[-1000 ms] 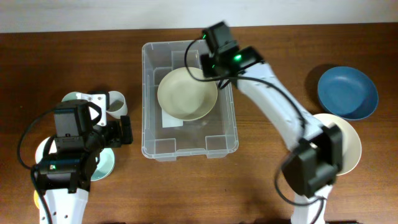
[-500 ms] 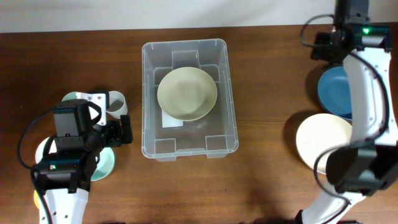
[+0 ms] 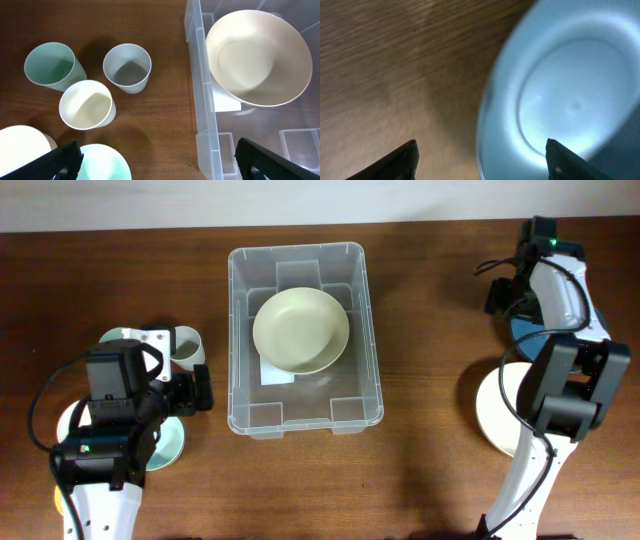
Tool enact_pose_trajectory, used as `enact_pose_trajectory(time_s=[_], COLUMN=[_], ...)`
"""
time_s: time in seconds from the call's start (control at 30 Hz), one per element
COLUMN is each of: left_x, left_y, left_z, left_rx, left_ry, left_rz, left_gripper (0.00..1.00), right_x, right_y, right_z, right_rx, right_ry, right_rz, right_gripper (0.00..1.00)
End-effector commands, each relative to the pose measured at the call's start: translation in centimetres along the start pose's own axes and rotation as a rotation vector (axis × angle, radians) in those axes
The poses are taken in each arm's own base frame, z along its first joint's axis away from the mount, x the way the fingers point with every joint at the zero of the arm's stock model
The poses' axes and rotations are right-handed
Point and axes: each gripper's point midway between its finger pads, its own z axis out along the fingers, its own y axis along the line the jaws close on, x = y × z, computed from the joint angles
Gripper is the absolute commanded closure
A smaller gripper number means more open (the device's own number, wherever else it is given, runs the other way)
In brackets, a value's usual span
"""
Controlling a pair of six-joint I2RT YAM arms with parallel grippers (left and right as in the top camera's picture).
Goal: Pack container
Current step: 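Release the bowl and move the right gripper to the blue bowl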
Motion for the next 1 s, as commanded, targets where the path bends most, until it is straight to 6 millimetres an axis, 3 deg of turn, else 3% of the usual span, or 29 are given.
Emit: enact_pose_trajectory(time_s=[0.0,0.47,0.57,0.7,0.97], left_x=[-1.0,-1.1,-1.1,-1.1,-1.1], left_y=[-0.1,-0.1,-0.1,-0.1,-0.1], left_z=[-0.5,-0.5,-0.5,-0.5,-0.5], left_rx=[0.007,0.008,0.008,0.008,0.008], left_ry=[-0.027,-0.029,-0.029,-0.029,-0.029], left_rz=[-0.009,-0.009,-0.009,-0.009,-0.009], left_gripper=[0.0,0.0,0.0,0.0,0.0], right_x=[0.5,0.1,0.1,0.1,-0.5], right_y=[-0.2,-3.6,-3.6,-3.7,-3.8], right_z=[2.4,3.6,3.6,3.7,3.0], right_rx=[0.008,0.054,0.054,0.055,0.052], right_ry=[0.036,0.034,0.034,0.034,0.013], right_rz=[0.015,0.108,0.109,0.109,0.115], right_gripper=[0.25,0.58,0.79,0.96,0.96])
